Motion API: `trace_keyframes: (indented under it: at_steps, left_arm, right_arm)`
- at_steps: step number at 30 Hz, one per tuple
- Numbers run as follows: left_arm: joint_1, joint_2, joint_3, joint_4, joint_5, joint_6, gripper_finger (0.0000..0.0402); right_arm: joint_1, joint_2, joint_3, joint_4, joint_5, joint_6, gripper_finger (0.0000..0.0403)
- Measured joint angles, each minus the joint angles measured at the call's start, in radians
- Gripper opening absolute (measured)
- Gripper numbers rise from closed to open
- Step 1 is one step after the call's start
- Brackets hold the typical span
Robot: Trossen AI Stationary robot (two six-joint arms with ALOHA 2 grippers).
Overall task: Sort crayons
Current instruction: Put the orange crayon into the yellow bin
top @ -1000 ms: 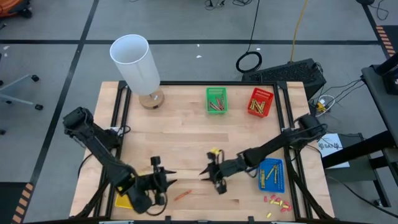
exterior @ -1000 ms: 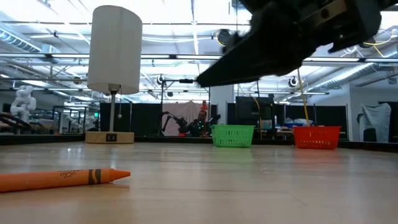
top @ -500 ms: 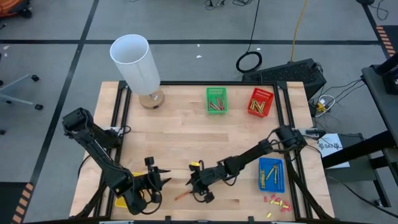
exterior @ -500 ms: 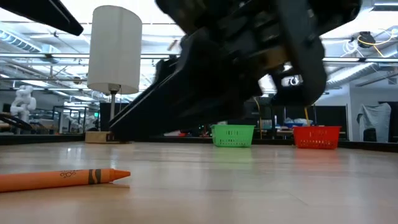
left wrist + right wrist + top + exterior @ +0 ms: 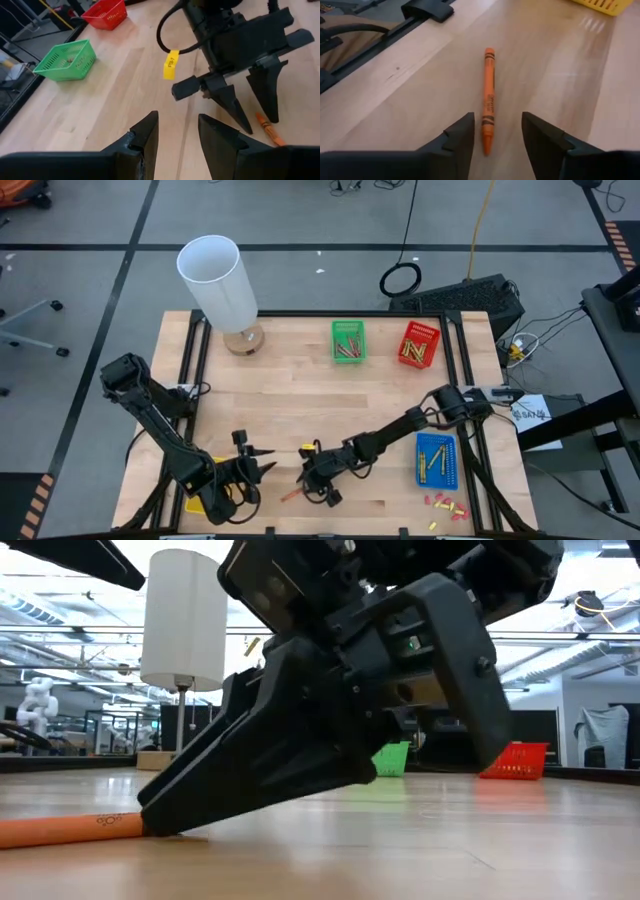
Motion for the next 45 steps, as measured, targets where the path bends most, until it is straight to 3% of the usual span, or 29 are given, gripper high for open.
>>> trace_keyframes:
  at_steps: [14, 23, 31, 41, 45]
  left_arm:
    - [0.001, 0.0, 0.001, 0.003, -0.005, 0.023, 0.014]
    - [0.001, 0.0, 0.001, 0.002, -0.012, 0.023, 0.014]
    - [0.001, 0.0, 0.001, 0.003, -0.025, 0.02, 0.014]
    - [0.001, 0.0, 0.001, 0.005, -0.079, 0.018, 0.014]
    - [0.01, 0.0, 0.001, 0.021, -0.081, 0.023, 0.014]
  right_arm:
    - [-0.015, 0.042, 0.003, 0.045, -0.031, 0.025, 0.0095]
    - [-0.019, 0.044, 0.002, 0.061, -0.032, -0.031, 0.0011]
    - [-0.016, 0.039, 0.0, 0.051, -0.031, -0.063, 0.0005]
    - [-0.015, -0.105, -0.003, -0.201, -0.019, -0.093, 0.0002]
    - [0.005, -0.2, -0.002, -0.405, 0.085, -0.085, 0.0002]
